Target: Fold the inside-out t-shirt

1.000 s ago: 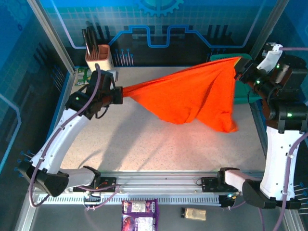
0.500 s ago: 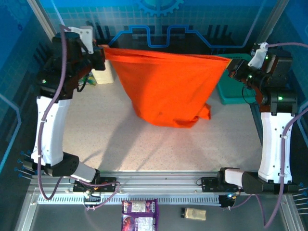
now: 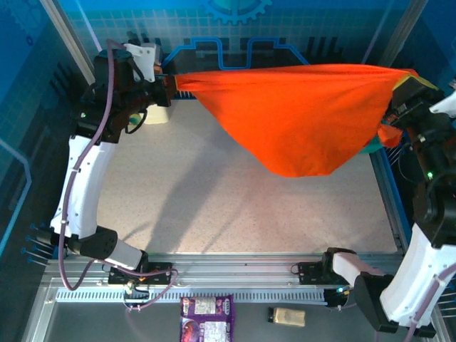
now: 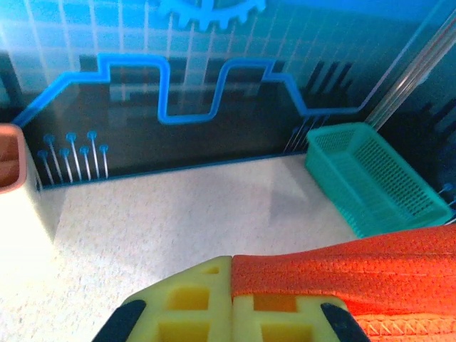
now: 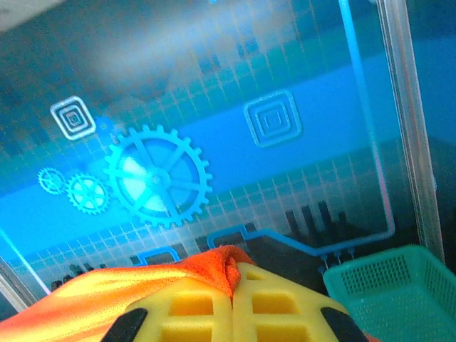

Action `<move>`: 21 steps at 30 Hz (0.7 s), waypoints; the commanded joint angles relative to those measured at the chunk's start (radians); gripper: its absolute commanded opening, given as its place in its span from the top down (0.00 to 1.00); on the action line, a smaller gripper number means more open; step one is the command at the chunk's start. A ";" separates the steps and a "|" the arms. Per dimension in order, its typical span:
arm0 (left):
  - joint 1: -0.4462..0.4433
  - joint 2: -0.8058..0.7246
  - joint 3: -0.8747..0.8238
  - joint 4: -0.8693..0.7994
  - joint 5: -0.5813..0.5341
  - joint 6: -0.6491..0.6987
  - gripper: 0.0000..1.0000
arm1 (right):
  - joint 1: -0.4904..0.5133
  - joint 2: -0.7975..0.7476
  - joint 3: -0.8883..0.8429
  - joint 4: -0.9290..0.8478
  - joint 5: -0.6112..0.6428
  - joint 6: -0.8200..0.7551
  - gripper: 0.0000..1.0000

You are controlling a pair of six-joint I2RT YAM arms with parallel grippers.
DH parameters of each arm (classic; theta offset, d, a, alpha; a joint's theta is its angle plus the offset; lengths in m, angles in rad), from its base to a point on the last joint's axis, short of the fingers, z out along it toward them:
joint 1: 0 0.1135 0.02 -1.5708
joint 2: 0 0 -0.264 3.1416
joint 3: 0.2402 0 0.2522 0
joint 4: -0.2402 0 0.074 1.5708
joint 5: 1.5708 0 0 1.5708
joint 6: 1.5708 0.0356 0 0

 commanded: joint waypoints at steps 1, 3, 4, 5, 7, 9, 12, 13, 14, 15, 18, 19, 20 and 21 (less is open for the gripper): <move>0.019 -0.063 0.054 0.063 -0.076 0.000 1.00 | -0.026 0.014 0.016 0.039 0.080 -0.017 1.00; 0.022 -0.063 0.083 0.060 -0.119 0.021 1.00 | -0.026 0.023 0.010 0.036 0.054 -0.009 1.00; 0.026 -0.066 0.094 0.063 -0.141 0.030 1.00 | -0.026 0.027 0.001 0.035 0.040 -0.003 1.00; 0.029 -0.068 0.101 0.065 -0.156 0.039 1.00 | -0.027 0.030 -0.007 0.035 0.027 0.001 1.00; 0.034 -0.074 0.118 0.071 -0.179 0.053 1.00 | -0.027 0.030 -0.030 0.038 0.005 0.009 1.00; 0.034 -0.093 0.113 0.092 -0.161 0.062 1.00 | -0.026 0.018 -0.057 0.046 -0.002 0.013 1.00; 0.034 -0.156 0.054 0.151 -0.087 0.073 1.00 | -0.026 -0.019 -0.096 0.065 0.003 0.007 1.00; 0.034 -0.191 0.016 0.186 -0.061 0.074 1.00 | -0.026 -0.034 -0.107 0.071 0.007 0.002 1.00; 0.034 -0.223 -0.021 0.217 -0.041 0.074 1.00 | -0.027 -0.047 -0.118 0.076 0.009 -0.002 1.00; 0.034 -0.263 -0.067 0.258 -0.018 0.071 1.00 | -0.025 -0.063 -0.133 0.082 0.016 -0.006 1.00; 0.034 -0.347 -0.181 0.331 0.053 0.040 1.00 | -0.026 -0.093 -0.168 0.082 0.079 -0.019 1.00; 0.034 -0.361 -0.206 0.342 0.102 0.026 1.00 | -0.027 -0.091 -0.167 0.070 0.109 -0.024 1.00; 0.033 -0.368 -0.225 0.346 0.151 0.014 1.00 | -0.026 -0.086 -0.165 0.064 0.129 -0.026 1.00; 0.034 -0.373 -0.247 0.356 0.220 0.003 1.00 | -0.026 -0.080 -0.162 0.062 0.146 -0.028 1.00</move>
